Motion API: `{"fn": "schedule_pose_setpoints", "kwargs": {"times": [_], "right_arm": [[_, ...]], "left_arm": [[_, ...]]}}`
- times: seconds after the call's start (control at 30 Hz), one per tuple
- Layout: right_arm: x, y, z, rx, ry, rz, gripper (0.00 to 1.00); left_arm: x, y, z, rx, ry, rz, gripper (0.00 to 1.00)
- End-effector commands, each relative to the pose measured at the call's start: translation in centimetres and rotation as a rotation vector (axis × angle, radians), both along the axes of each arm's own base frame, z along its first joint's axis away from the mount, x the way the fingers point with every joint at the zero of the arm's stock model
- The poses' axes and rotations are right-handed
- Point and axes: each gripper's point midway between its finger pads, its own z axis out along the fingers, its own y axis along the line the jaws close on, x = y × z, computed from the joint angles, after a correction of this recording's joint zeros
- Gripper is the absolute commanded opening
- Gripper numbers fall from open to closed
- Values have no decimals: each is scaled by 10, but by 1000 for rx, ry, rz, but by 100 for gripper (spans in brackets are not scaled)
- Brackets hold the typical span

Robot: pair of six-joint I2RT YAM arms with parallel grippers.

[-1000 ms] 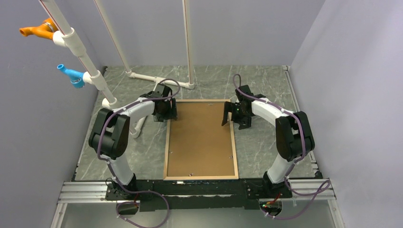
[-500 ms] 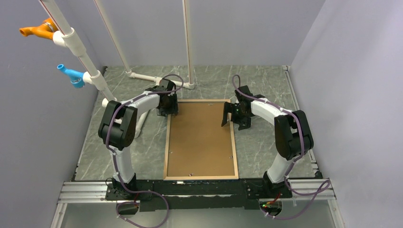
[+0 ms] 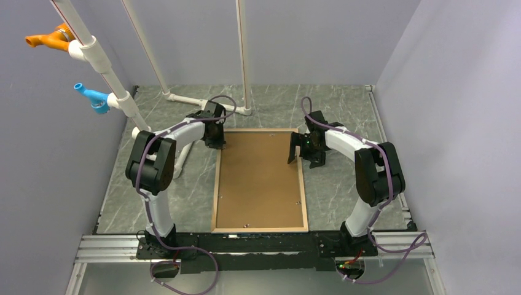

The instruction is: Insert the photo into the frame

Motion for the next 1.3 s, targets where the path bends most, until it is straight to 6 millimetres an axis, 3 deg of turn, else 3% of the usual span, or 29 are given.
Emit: {"fn": "schedule_pose_setpoints", "kwargs": {"times": [0.0, 0.17, 0.3, 0.4, 0.5, 0.63, 0.8, 0.9, 1.1, 1.27], "right_arm": [[8, -1, 4, 0, -22, 5, 100], [5, -2, 6, -3, -22, 6, 100], [3, -4, 10, -4, -29, 3, 100], [-1, -5, 12, -5, -32, 2, 100], [-7, -6, 13, -1, -30, 3, 100], [-18, -8, 13, 6, -17, -7, 100], [-37, -6, 13, 42, 2, -19, 100], [-52, -4, 11, 73, 19, -21, 100], [-83, 10, 6, 142, 54, -2, 100], [-108, 27, 4, 197, 78, 14, 100]], "left_arm": [[-10, 4, -15, 30, 29, -20, 0], [-11, -3, -1, -17, 11, -30, 3], [-18, -8, 27, -77, -34, -29, 26], [-29, -7, 45, -108, -49, -22, 52], [-45, -3, 55, -124, -48, -13, 61], [-73, -1, 56, -170, -33, -4, 64], [-115, -3, 36, -247, 33, -4, 65], [-128, -10, 23, -302, 61, -12, 65], [-131, -35, 11, -353, 97, -63, 64], [-109, -70, 25, -354, 83, -145, 63]]}}
